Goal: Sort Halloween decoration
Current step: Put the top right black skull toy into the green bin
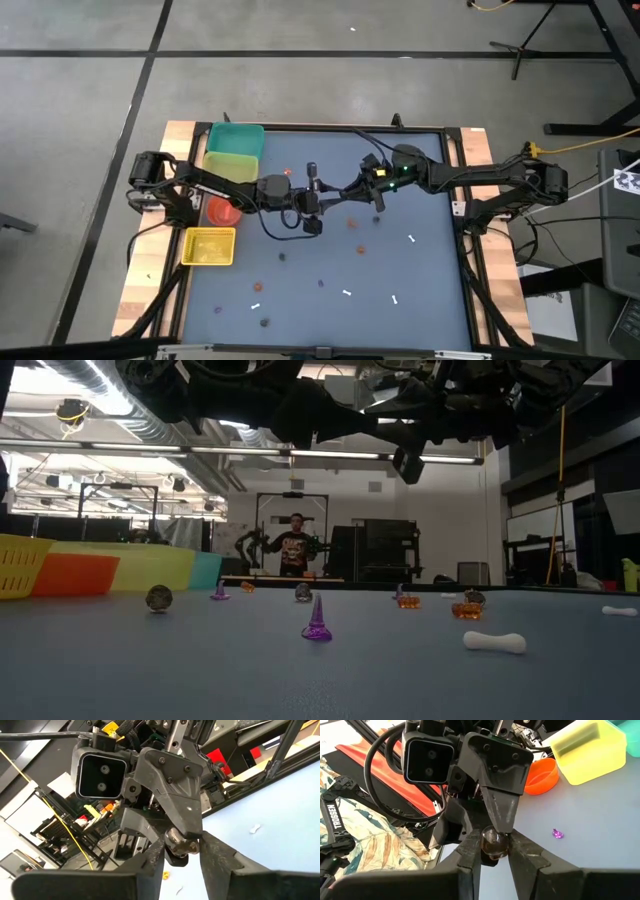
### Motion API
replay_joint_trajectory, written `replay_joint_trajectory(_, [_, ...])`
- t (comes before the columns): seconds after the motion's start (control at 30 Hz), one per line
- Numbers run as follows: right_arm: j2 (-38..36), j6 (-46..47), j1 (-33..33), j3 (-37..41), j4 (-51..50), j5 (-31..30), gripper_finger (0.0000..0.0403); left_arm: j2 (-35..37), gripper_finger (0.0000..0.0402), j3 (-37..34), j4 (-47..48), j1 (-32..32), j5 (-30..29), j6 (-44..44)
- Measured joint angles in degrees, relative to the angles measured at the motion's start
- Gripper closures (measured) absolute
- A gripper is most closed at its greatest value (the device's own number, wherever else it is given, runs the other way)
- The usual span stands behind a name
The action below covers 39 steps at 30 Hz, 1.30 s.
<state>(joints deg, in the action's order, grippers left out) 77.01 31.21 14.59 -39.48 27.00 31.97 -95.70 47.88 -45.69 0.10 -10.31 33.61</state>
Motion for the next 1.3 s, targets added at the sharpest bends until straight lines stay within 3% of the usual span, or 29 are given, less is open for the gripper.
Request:
replay_joint_trajectory(0.57, [0.0, 0.01, 0.0, 0.0, 0.0, 0.0, 0.0325, 0.0, 0.0318, 0.02, 0.0, 0.0, 0.04, 0.0])
replay_joint_trajectory(0.97, [0.02, 0.05, 0.04, 0.0, 0.24, -0.39, 0.0229, 0.0, 0.0319, 0.0, 0.26, -0.04, 0.28, -0.02])
replay_joint_trajectory(1.3, [0.0, 0.03, 0.07, 0.0, 0.2, -0.37, 0.0212, -0.02, 0.0319, 0.0, 0.22, -0.03, 0.22, -0.09])
